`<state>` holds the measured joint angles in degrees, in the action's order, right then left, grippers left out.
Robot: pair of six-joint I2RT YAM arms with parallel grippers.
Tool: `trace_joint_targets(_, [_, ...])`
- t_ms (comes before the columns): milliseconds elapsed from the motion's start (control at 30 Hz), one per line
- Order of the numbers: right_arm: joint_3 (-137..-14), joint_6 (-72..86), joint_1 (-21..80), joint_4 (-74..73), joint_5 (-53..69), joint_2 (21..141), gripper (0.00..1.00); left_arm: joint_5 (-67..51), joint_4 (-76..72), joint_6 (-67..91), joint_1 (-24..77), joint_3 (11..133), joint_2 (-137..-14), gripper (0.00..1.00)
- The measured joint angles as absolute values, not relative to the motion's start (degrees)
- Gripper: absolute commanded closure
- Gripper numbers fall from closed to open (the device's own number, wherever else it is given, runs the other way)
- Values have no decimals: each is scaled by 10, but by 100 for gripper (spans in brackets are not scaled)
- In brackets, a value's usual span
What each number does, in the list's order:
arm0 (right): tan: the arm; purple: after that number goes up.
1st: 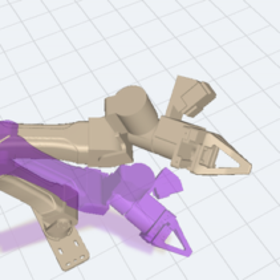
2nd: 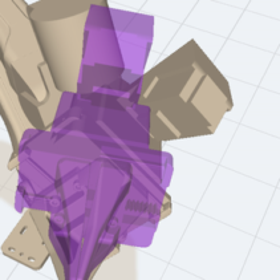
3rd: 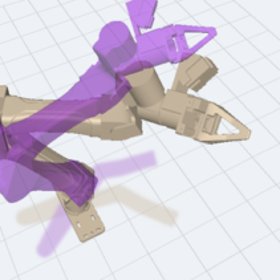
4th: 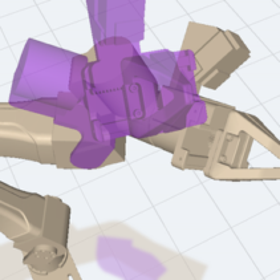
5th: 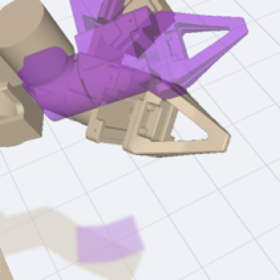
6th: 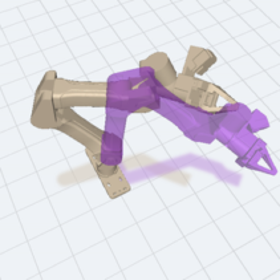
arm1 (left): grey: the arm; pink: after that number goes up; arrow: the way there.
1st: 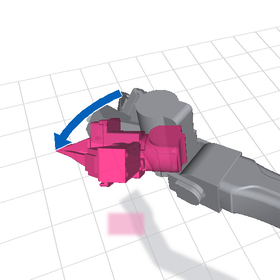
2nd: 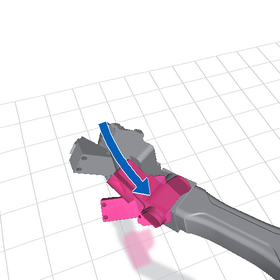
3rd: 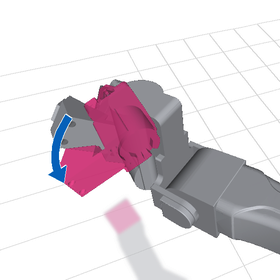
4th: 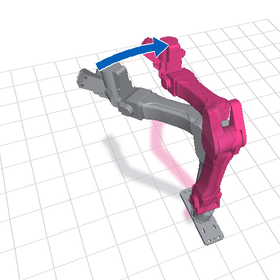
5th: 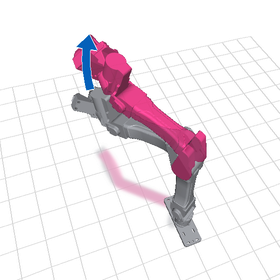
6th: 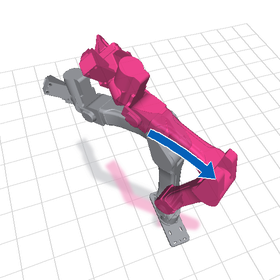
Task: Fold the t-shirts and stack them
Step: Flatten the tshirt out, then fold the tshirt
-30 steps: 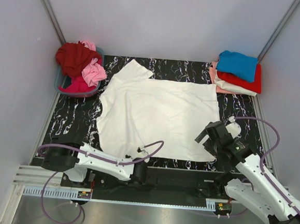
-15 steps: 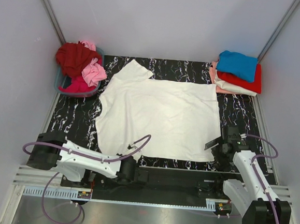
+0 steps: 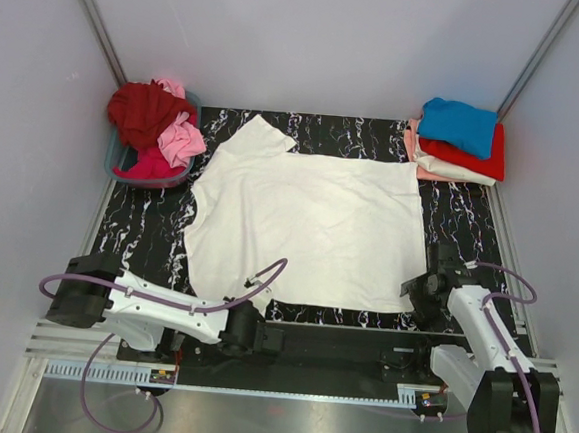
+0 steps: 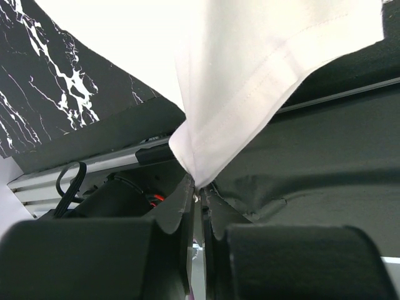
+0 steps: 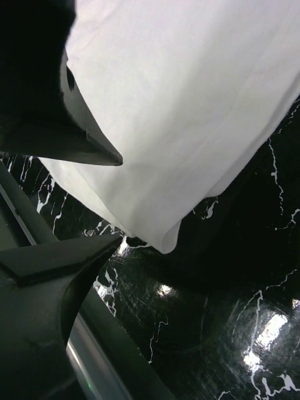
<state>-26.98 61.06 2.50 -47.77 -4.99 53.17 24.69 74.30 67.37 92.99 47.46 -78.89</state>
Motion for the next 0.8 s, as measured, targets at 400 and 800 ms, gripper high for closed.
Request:
trace_joint_targets(400, [-275,606,24,-465,-51,552,85,253,734,674,930,477,-788,92])
trace_joint_targets(800, [-277,581,24,-430,-36,540,100,264,751,674,930,493,-764,94])
